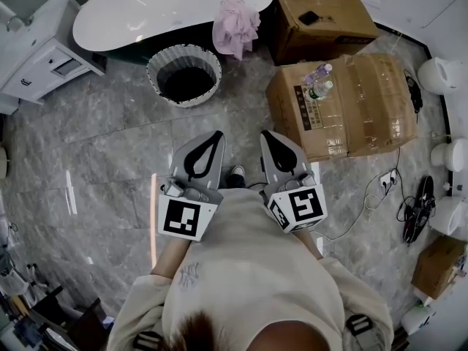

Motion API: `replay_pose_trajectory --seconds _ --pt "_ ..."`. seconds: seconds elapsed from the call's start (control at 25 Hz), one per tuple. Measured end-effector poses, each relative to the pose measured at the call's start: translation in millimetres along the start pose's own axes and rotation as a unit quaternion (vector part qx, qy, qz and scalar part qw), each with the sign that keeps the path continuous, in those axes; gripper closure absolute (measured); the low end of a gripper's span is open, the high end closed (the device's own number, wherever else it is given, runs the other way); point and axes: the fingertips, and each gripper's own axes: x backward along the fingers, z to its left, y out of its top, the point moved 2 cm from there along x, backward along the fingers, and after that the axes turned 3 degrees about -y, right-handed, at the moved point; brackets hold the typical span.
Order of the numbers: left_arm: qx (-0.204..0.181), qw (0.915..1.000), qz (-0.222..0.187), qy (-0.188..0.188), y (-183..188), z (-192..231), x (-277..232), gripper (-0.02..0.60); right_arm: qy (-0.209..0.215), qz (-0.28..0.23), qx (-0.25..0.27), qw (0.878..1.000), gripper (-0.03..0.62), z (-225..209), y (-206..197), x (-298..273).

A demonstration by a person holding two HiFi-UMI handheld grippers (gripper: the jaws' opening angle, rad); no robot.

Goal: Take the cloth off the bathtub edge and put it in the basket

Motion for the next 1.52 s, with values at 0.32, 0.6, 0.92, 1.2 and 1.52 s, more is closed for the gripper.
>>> replay_pose_trajectory --seconds 0.32,0.6,0.92,1.2,1.52 --pt "0.002 0.9997 0.009 0.021 -5.5 -3.6 -0.2 0.532 -0.013 0.006 -0.007 1.0 0.594 -24.4 -10.8 14.4" --pt "0.008 0.9994 0.015 0.032 -2.3 6.8 -7.2 0.532 -0.027 0.011 -0.016 0.999 0.594 -39.1 -9.0 11.4" --pt "0.021 0.9995 0.015 0.018 -4.6 21.0 -35.7 0.532 -0.041 0.028 -0.022 0.999 0.594 -54.3 -14.5 -8.4" --pt "0.015 0.9996 0.024 0.008 -7.6 63.0 -66.0 0.532 -0.065 0.04 -0.023 0.997 0.594 -70.0 -8.4 -49.3" --pt "0.012 0.9997 0.021 -0.01 2.7 127.8 -105.9 0.532 -0.091 0.037 -0.019 0.995 0.594 -81.9 9.9 -112.2"
